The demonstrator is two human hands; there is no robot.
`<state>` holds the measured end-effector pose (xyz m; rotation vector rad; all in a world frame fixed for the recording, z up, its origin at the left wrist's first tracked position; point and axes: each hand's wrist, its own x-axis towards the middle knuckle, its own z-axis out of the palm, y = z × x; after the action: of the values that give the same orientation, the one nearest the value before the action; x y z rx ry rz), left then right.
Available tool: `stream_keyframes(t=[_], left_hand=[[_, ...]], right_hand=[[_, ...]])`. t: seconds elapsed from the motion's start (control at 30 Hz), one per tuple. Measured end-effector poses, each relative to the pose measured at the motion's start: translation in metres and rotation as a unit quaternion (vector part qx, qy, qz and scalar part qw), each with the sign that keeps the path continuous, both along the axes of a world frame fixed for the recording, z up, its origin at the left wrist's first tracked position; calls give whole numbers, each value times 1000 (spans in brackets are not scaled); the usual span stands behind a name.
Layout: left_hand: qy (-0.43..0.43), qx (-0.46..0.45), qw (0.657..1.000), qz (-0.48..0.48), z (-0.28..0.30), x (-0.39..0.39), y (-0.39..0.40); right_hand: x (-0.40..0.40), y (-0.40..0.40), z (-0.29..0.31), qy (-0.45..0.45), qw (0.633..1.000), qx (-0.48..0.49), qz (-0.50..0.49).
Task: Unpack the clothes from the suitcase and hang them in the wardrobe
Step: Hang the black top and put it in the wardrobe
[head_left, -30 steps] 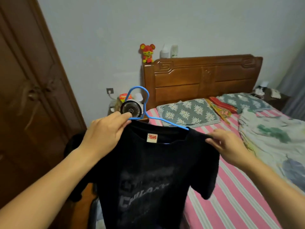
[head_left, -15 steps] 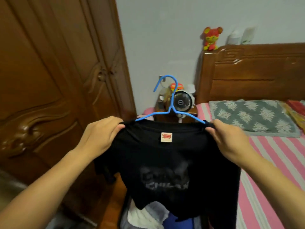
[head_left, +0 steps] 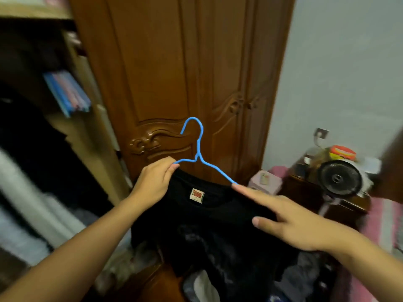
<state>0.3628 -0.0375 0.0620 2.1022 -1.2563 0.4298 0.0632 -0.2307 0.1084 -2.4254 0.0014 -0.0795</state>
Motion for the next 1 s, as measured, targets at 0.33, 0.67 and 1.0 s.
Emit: stream_keyframes(t=[0.33,0.67,1.0], left_hand=[[198,130,912,335,42,86,127],[155,186,839,487,82,199,254],[23,220,829,514,108,285,266]], right_hand=[[142,57,15,-13,998,-43,37],[302,161,104,-25,967,-242,73],[470,235,156,-75,944,-313,68]])
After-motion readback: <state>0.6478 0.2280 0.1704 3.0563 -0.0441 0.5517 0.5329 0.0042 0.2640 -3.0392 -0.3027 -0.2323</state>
